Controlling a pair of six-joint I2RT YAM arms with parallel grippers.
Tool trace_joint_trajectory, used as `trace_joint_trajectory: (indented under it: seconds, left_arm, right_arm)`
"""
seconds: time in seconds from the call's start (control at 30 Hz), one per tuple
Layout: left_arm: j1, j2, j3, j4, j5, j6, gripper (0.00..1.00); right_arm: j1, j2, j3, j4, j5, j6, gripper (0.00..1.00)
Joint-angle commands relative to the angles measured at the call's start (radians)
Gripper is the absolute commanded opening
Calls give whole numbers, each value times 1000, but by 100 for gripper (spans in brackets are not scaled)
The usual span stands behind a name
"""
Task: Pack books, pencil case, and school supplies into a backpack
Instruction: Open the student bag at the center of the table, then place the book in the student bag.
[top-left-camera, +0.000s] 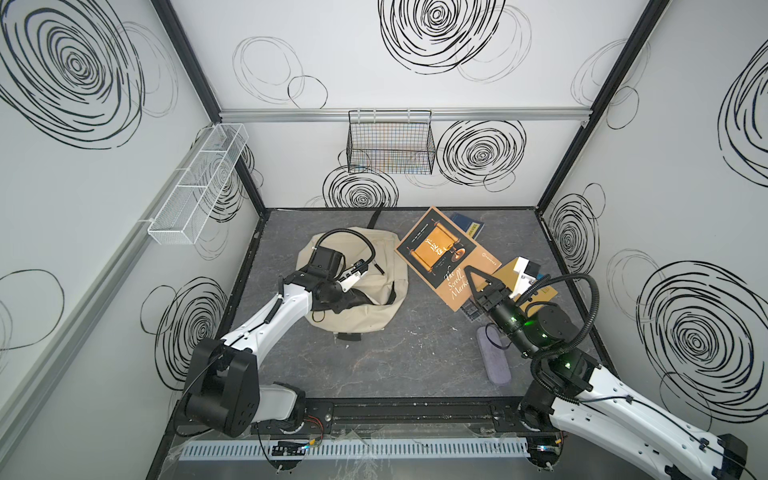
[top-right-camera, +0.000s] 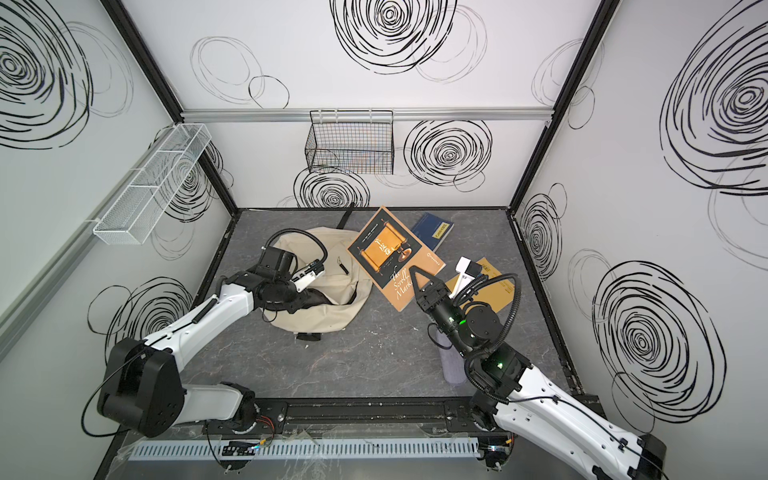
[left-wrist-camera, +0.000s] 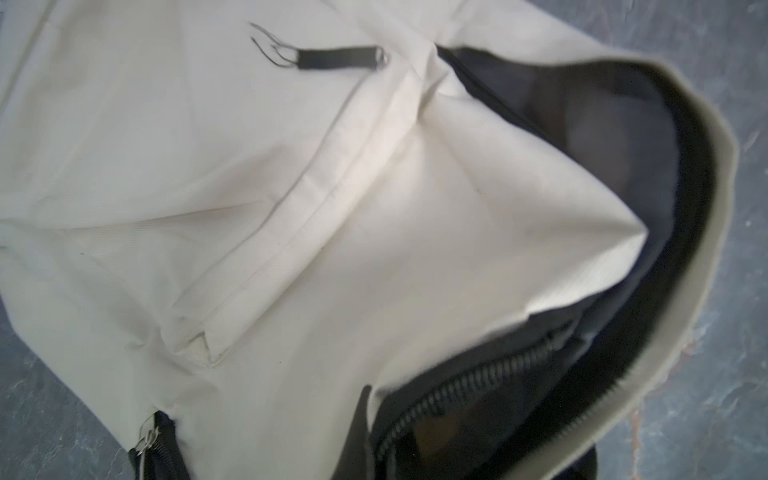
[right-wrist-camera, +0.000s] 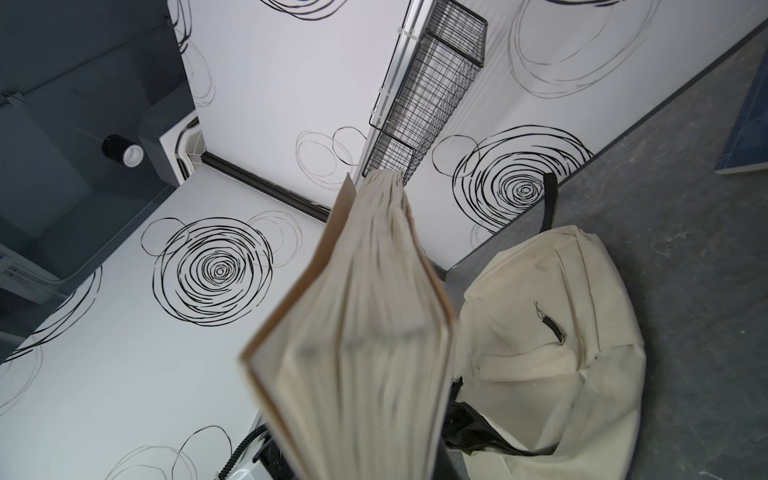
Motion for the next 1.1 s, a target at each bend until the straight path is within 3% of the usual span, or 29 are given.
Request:
trace_joint_trajectory:
  seconds: [0.0, 0.1, 0.2, 0.4, 0.63, 0.83, 1.07]
  left_arm:
    - [-20, -127, 48, 205, 55, -270, 0]
    - [-70, -232, 1, 341, -19, -448, 0]
    - [-142, -309, -49, 425, -171, -608, 0]
    - [-207, -327, -42, 389, -416, -855, 0]
    - [-324, -299, -24, 456, -541, -950, 0]
    - [-376, -258, 74, 460, -572, -923, 0]
    - [-406, -277, 78, 490, -623, -915, 0]
  right_arm:
    - [-5, 24, 13, 56, -52, 106, 0]
    - [-2, 62, -24, 107, -89, 188, 0]
    - [3, 92, -23, 89, -120, 226, 0]
    - [47, 78, -57, 16, -41, 321, 0]
    - [204, 72, -100, -52, 116, 394, 0]
    - [350, 128, -101, -67, 224, 450, 0]
    - [383, 226, -95, -20, 271, 514, 0]
